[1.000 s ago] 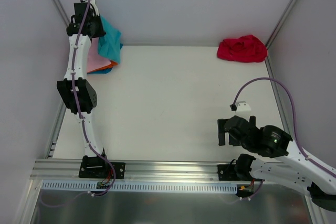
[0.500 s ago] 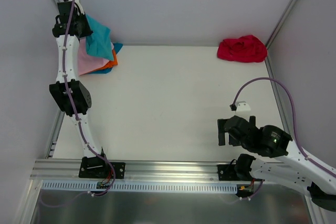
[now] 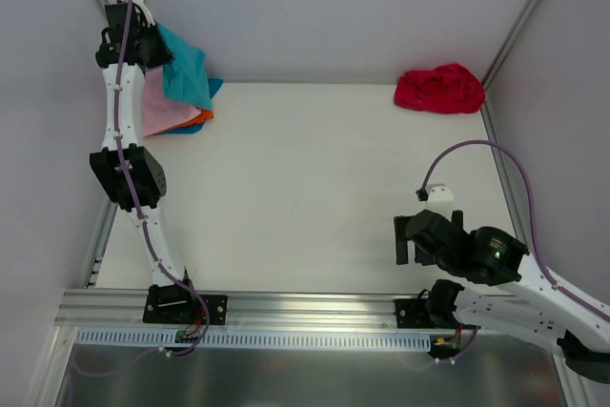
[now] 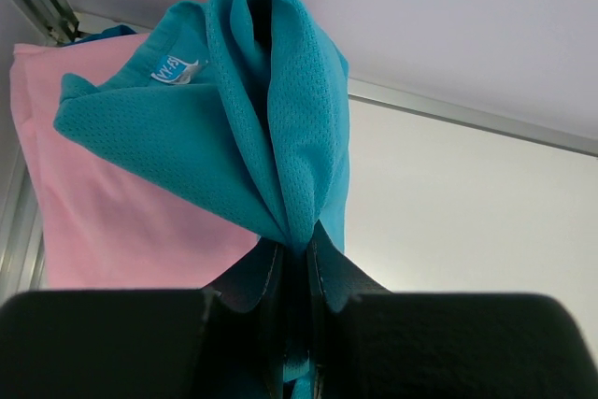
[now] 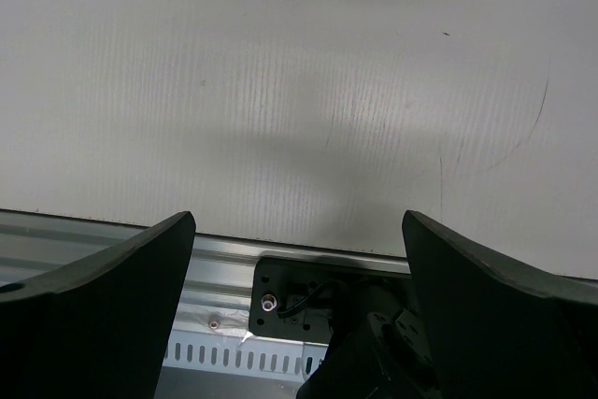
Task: Fold and stack the t-shirts
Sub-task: Put the neatly folded tshirt into the corner of the board with the left arm
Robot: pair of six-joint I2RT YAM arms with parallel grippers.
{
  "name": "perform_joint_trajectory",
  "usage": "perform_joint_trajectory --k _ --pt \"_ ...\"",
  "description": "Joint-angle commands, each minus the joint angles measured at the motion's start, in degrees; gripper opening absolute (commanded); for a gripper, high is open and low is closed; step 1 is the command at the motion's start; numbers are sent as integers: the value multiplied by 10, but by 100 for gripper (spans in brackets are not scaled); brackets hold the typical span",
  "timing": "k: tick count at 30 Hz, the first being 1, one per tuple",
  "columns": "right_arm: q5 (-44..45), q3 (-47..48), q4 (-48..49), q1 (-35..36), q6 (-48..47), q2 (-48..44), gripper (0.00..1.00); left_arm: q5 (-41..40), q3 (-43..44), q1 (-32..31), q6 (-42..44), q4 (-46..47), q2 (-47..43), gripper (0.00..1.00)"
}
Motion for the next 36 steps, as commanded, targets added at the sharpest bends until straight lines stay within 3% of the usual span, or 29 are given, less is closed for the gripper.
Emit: perform_joint_trajectory --k 1,18,36 --pt "21 3 -4 -2 11 -1 99 29 14 -6 -24 26 -43 0" --pt "21 3 -4 -2 12 -4 100 16 28 -6 -4 13 -54 0" --pt "21 4 -5 -2 10 -1 100 -49 -31 2 42 3 -29 0"
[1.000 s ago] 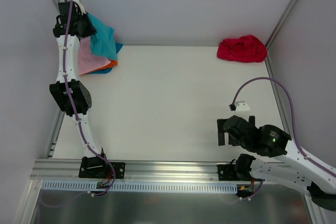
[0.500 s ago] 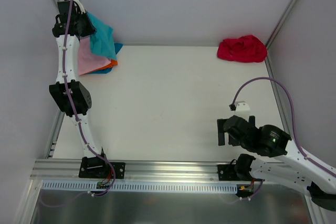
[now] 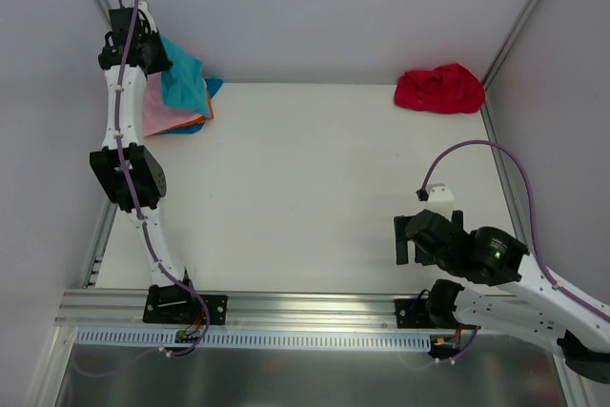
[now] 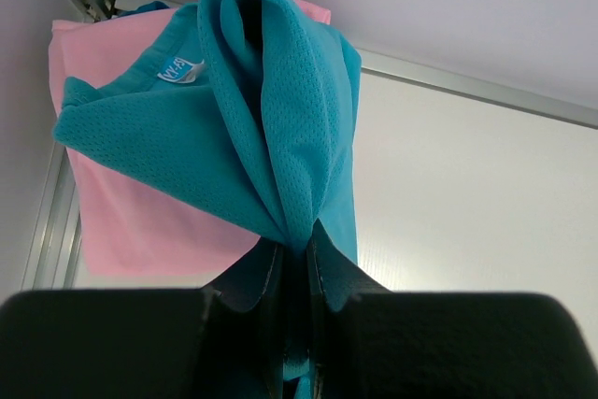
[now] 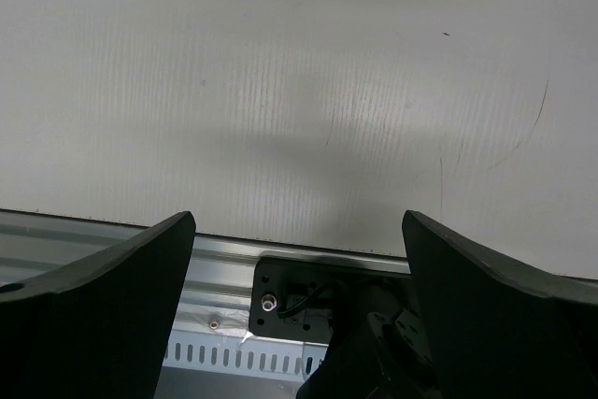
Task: Fold and stack the t-shirts
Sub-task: Put the neatly folded tshirt into the corner of the board with the left arm
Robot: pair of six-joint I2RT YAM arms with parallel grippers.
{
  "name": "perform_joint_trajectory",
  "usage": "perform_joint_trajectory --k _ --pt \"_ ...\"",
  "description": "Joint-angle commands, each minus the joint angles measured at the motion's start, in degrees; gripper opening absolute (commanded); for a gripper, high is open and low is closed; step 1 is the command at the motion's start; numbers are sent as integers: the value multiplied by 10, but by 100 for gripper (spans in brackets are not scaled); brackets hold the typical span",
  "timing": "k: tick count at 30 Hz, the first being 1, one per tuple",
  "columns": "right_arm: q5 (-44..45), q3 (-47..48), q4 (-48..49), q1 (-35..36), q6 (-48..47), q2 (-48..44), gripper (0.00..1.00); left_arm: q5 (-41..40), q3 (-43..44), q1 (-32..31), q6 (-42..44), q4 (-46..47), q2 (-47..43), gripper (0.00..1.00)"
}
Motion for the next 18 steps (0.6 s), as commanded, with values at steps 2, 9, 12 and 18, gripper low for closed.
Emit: perform_joint_trajectory --k 2,9,12,18 --pt "21 4 -6 -2 11 1 99 -19 -12 5 12 11 -20 0" --pt "22 5 -7 -2 11 4 99 -36 -24 13 17 23 -13 0" --pt "22 5 -8 -2 10 5 100 -54 -23 16 27 24 -4 0" --pt "18 7 -12 -2 9 9 99 -69 -22 37 29 30 19 0"
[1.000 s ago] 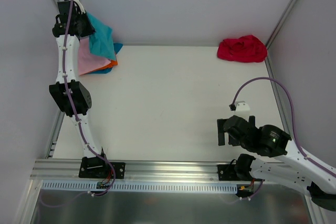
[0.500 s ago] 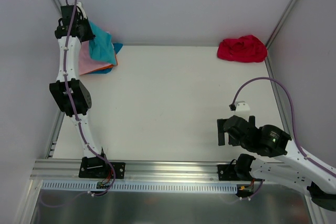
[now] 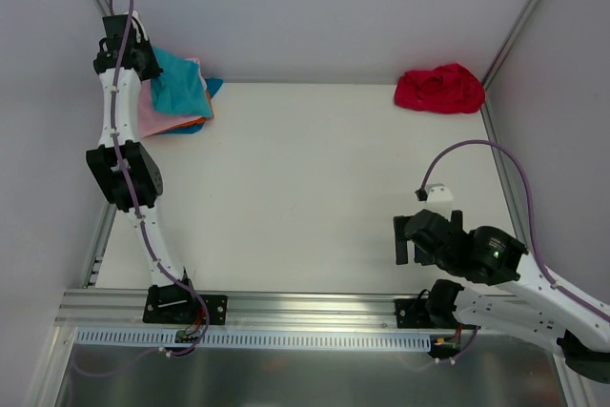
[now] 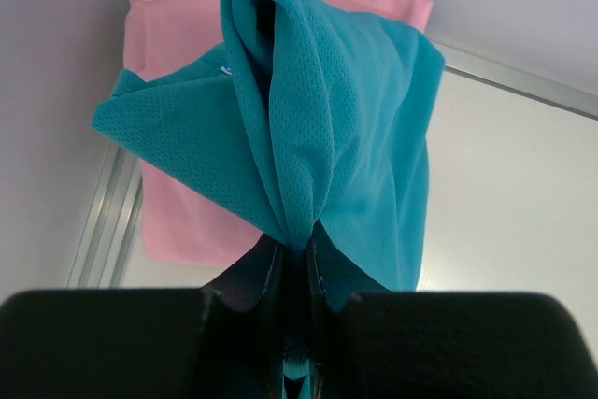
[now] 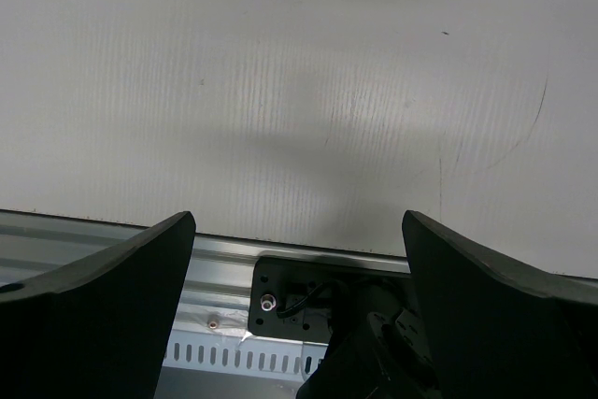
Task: Fold and stack the t-shirts
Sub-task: Put the neatly folded tshirt into the corner of the board with the left arm
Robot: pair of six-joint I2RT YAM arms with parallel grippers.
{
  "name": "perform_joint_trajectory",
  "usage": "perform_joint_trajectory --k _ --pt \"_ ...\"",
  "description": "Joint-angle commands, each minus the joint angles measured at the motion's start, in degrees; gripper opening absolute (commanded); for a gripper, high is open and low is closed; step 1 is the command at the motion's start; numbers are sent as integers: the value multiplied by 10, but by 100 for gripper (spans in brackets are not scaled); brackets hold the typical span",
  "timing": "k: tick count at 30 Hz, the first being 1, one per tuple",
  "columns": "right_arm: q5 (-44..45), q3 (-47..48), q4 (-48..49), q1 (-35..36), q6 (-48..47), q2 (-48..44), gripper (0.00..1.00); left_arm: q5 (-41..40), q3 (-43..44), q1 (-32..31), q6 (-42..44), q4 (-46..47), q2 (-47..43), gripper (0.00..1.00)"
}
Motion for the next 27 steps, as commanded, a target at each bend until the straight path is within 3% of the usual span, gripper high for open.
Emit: perform_joint_trajectory --k 1,14,27 --pt "19 8 -12 -1 10 6 99 -21 5 16 17 24 14 0" --pt "21 9 -18 -2 11 12 99 -57 14 34 20 35 79 0" --pt "24 10 -22 -2 16 23 99 -7 50 56 1 83 120 0"
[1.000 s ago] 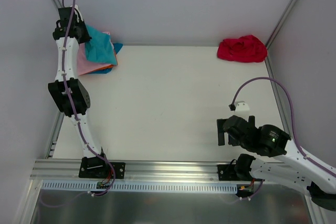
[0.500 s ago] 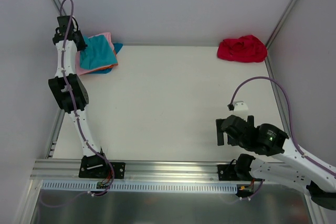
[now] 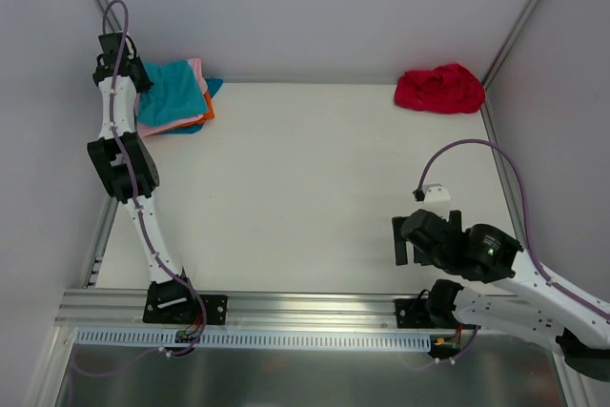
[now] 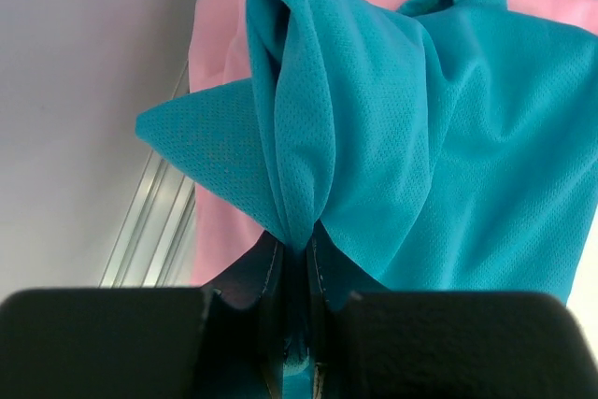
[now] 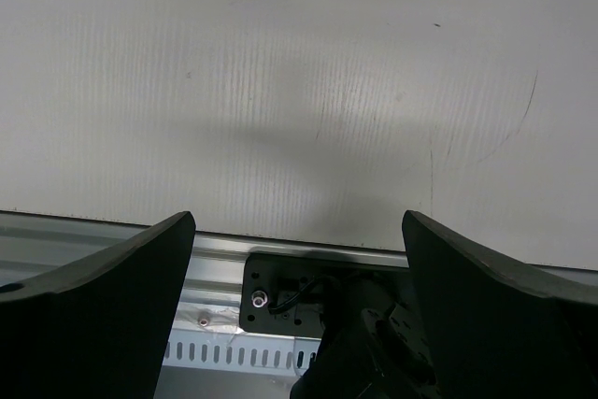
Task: Fold and stack the t-shirts
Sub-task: Put the neatly folded tshirt into the corner of the board with the left arm
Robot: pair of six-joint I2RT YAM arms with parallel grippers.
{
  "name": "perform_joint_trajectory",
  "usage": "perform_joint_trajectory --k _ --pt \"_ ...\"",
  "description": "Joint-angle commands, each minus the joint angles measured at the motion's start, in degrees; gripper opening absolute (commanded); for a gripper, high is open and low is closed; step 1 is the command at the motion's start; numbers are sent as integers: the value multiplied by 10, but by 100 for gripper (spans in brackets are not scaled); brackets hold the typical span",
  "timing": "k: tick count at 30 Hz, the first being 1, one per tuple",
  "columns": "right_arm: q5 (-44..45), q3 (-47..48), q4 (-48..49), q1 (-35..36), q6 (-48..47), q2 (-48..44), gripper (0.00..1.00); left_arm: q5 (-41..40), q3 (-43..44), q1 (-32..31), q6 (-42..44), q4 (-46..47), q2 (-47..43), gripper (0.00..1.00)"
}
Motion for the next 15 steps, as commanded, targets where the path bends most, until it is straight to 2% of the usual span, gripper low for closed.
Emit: perform_joint_trajectory --k 1,11,12,13,14,15 --pt "23 9 -13 -1 15 10 99 24 36 9 -12 32 15 0" --pt "29 11 -15 -2 18 38 100 66 63 14 -23 43 68 1" --pt "29 11 -13 -2 18 41 100 71 64 14 -25 42 70 34" --pt "29 11 -13 -2 16 44 100 72 66 15 -29 40 72 73" --pt "28 10 -12 -2 16 47 100 76 66 14 -30 38 72 99" --pt "28 11 -11 -2 16 49 100 82 66 14 -31 36 71 99"
